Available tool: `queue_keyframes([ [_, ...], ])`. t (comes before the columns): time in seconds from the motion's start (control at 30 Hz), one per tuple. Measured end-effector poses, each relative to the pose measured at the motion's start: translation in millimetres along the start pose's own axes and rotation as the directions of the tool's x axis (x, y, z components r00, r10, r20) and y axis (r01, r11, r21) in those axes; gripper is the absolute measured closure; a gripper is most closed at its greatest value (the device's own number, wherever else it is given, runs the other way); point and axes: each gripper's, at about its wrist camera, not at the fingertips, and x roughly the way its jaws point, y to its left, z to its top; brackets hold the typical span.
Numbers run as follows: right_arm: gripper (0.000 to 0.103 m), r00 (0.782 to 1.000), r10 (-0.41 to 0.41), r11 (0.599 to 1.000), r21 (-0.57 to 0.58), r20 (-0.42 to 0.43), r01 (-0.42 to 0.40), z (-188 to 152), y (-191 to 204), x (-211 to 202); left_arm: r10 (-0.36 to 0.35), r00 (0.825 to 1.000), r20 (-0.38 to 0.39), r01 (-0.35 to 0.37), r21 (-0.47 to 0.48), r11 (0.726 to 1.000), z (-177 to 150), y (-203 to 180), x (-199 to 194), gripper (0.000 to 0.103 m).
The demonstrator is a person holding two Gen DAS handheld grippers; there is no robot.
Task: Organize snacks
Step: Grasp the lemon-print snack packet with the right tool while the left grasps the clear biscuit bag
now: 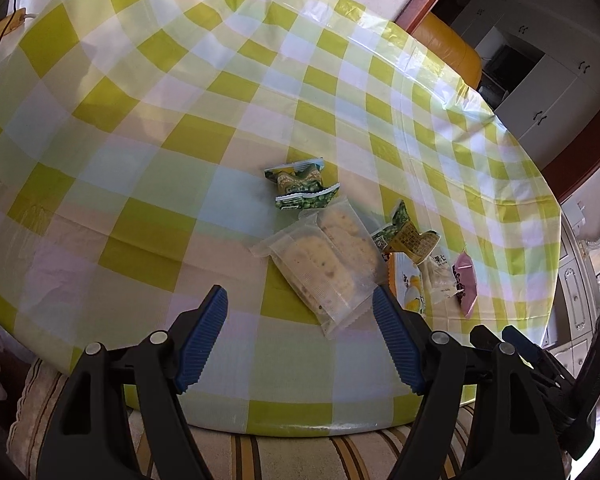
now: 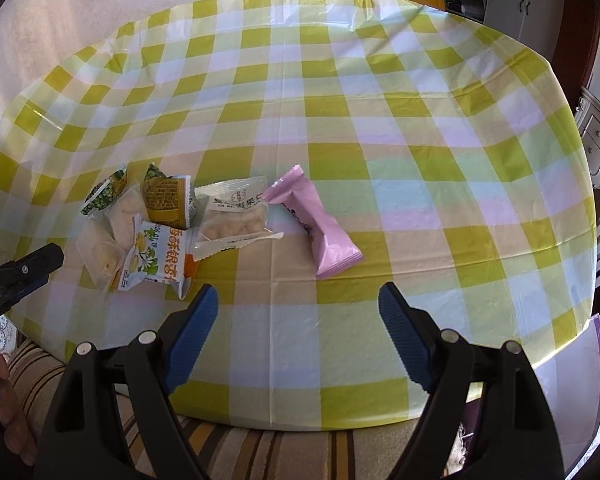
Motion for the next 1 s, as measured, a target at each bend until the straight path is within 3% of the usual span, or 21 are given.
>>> queue_keyframes([
  [0.2,0.021,0.992,0.117,0.992,-0.048,-0.043,-0.119,8.1,32.0,12.3,0.004,1.000,0.006,-0.004,-0.040,0.999,0.4,7.7,1.6,0.031],
  [0.47,0.021,0.964,0.252,0.965,0.089,-0.082,-0.245,20.7,40.0,35.1,-0.005,0.999,0.037,0.009,-0.111,0.994,1.9,21.8,-0.8,0.033],
  [0.83,0.023,0.945,0.309,0.947,0.128,-0.103,-0.296,26.8,52.5,56.0,-0.045,0.999,0.030,0.048,-0.101,0.994,1.0,20.6,3.1,0.046],
  [0.97,0.047,0.957,0.275,0.957,0.119,-0.095,-0.264,28.3,50.1,57.1,-0.067,0.997,0.024,0.069,-0.098,0.993,1.2,18.5,5.7,0.048],
  [1.0,0.049,0.959,0.269,0.960,0.113,-0.094,-0.258,28.3,50.1,57.1,-0.073,0.997,0.022,0.075,-0.094,0.993,1.3,16.9,6.8,0.048],
])
